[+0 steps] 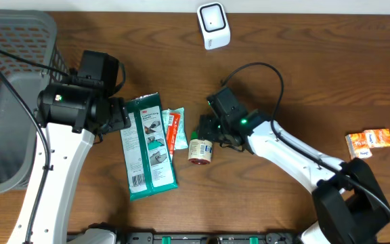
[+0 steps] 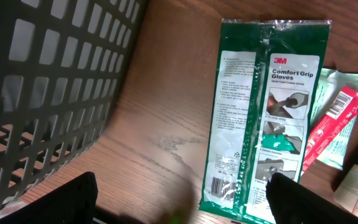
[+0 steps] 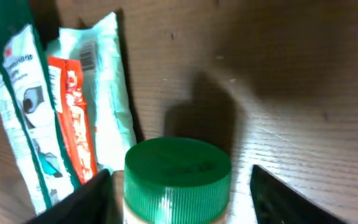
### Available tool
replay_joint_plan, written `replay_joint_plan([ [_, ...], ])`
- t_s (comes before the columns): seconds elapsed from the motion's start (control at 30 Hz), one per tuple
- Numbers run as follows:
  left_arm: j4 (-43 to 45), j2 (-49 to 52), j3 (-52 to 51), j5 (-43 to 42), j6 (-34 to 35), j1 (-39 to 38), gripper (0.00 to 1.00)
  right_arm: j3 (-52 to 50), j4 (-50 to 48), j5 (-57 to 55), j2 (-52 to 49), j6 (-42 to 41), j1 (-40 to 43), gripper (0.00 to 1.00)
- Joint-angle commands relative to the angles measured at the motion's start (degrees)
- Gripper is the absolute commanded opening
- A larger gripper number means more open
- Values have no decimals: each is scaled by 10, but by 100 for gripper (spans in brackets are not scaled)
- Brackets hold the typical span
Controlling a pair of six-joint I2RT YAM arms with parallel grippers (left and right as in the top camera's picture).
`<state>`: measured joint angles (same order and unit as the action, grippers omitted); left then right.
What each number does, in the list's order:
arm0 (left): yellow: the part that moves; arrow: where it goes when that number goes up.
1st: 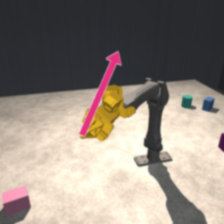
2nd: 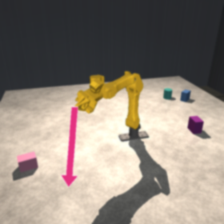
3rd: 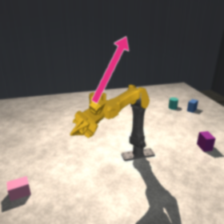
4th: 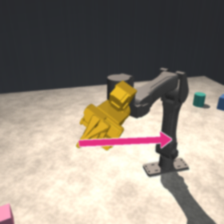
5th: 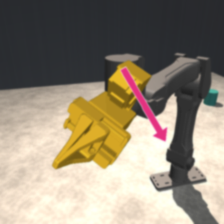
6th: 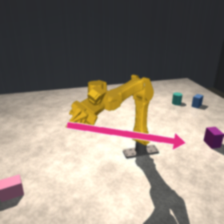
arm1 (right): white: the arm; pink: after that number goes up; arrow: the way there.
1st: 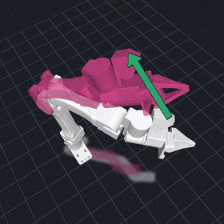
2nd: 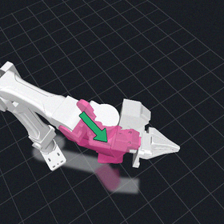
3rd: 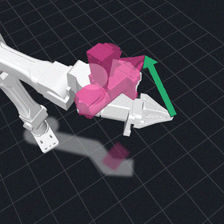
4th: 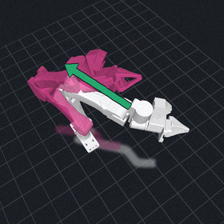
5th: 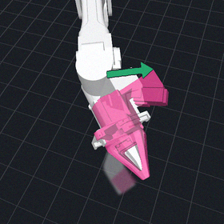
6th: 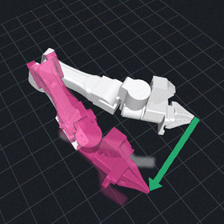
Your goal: Scan the item barcode
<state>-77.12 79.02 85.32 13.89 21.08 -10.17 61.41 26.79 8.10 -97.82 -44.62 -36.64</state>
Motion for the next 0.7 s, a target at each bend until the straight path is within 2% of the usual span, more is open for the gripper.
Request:
replay_joint_plan([
  [0.0, -2, 0, 2, 8, -3, 1, 88, 0, 11, -6, 12, -6, 2, 77],
  [0.13, -2, 0, 2, 7, -3, 1, 88, -8, 24, -1, 10, -74, -5, 92],
  [0.27, -2, 0, 2, 8, -3, 1, 88, -30, -19, -2, 10, -83, -17, 90],
  [0.43, -2, 0, 2, 8, -3, 1, 88, -64, -81, -5, 10, -118, -26, 80],
  [0.67, -2, 0, 2, 8, -3, 1, 88, -86, -93, -64, 10, -122, -28, 74],
])
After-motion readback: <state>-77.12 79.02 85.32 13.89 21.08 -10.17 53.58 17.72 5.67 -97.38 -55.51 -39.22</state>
